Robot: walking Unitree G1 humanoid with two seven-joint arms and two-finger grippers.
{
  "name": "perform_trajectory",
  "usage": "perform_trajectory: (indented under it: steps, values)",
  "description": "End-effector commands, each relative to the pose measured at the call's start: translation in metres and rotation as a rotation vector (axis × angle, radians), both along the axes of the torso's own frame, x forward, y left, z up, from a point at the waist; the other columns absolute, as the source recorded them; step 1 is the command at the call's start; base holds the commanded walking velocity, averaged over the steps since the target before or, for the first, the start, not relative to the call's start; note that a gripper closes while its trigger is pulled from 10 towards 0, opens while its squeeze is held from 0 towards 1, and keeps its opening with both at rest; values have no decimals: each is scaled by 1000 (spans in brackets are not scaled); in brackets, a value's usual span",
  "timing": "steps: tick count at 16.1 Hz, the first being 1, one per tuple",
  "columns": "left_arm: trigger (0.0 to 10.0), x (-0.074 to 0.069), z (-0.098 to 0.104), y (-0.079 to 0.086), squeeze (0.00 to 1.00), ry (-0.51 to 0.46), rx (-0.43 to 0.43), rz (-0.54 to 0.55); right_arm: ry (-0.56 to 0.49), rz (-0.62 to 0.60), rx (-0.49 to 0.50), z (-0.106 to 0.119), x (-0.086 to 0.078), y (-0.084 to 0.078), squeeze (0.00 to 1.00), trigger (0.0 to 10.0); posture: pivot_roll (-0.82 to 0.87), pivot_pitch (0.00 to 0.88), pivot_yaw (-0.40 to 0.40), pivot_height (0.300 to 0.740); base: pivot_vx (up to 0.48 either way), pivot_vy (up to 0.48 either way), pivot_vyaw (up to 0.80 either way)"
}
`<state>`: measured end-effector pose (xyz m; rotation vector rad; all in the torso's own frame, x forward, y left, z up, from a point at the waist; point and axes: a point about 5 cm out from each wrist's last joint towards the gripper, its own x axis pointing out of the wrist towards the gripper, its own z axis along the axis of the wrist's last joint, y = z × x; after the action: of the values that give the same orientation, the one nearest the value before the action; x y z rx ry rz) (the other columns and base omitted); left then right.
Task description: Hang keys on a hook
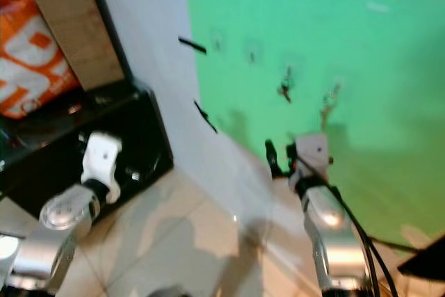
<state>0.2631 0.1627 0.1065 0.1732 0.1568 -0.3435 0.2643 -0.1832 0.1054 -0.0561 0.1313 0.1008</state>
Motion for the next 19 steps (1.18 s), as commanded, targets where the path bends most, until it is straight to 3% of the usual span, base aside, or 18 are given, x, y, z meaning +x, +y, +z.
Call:
perform_trajectory:
  steps: [1, 5, 7, 11, 19]
  values:
    - [10000, 0, 2, 4, 0, -6, 18, 20, 4, 22, 32, -1, 0, 5, 1000, 10000, -7, 0, 35, 740, 0, 0, 781]
    - [10000, -5, 4, 8, 0, -16, 9, 59, 39, -5, 83, -2, 5, 8, 1000, 10000, 23, 0, 4, 740, 0, 0, 789]
    - [10000, -6, 5, 11, 0, -18, 9, 71, 37, 63, 81, -2, 4, 18, 1000, 10000, 19, 0, 6, 740, 249, 0, 800]
    - [10000, -2, 8, 11, 0, -22, 7, 67, 38, 47, 78, -2, 4, 17, 1000, 10000, 9, 0, 21, 740, 278, 0, 798]
    - [10000, 7, 14, 15, 0, -36, 15, 58, 26, -7, 100, -1, 5, 17, 1000, 10000, 9, 0, 46, 740, 315, 0, 0]
